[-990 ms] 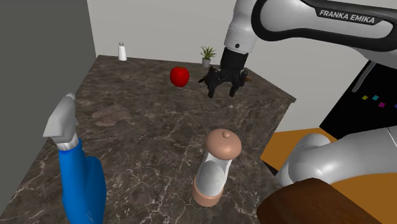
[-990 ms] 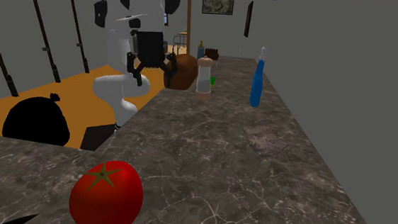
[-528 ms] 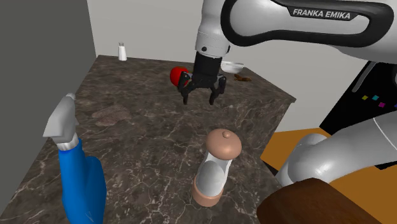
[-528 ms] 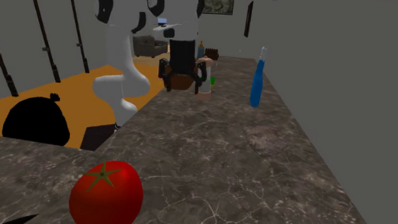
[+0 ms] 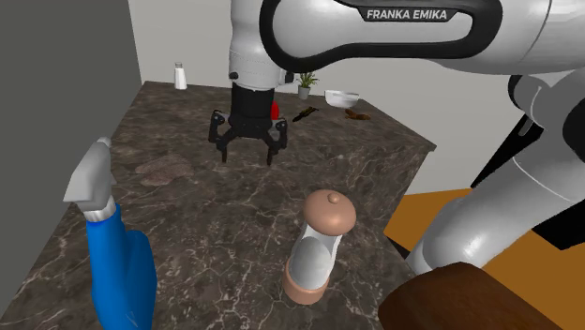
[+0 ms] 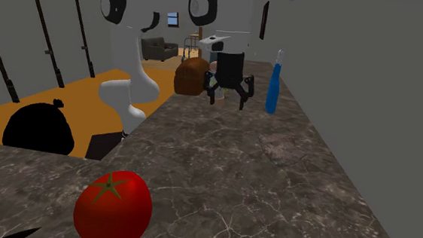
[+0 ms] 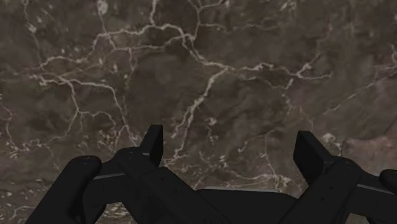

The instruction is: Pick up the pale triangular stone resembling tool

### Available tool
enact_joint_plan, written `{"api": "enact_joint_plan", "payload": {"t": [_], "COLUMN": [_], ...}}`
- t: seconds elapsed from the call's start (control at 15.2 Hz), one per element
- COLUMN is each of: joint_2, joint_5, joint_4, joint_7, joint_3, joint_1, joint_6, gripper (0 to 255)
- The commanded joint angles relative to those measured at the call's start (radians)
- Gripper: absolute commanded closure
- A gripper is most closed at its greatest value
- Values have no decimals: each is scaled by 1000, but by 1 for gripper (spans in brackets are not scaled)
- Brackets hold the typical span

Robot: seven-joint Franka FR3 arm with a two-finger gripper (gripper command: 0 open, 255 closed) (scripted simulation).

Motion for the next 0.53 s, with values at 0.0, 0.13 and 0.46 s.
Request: {"api": "enact_joint_plan", "payload": {"t": [0.0,0.13,0.46], "joint_2": [97,199,473], "joint_5": [-43,-98,-259], "joint_4": [84,166,415], "joint_7": [110,212,452], "joint_3": [48,84,116], "joint_1": [-2,8,100], "joint_6": [-2,-5,-52], "gripper": [0,0,0]}}
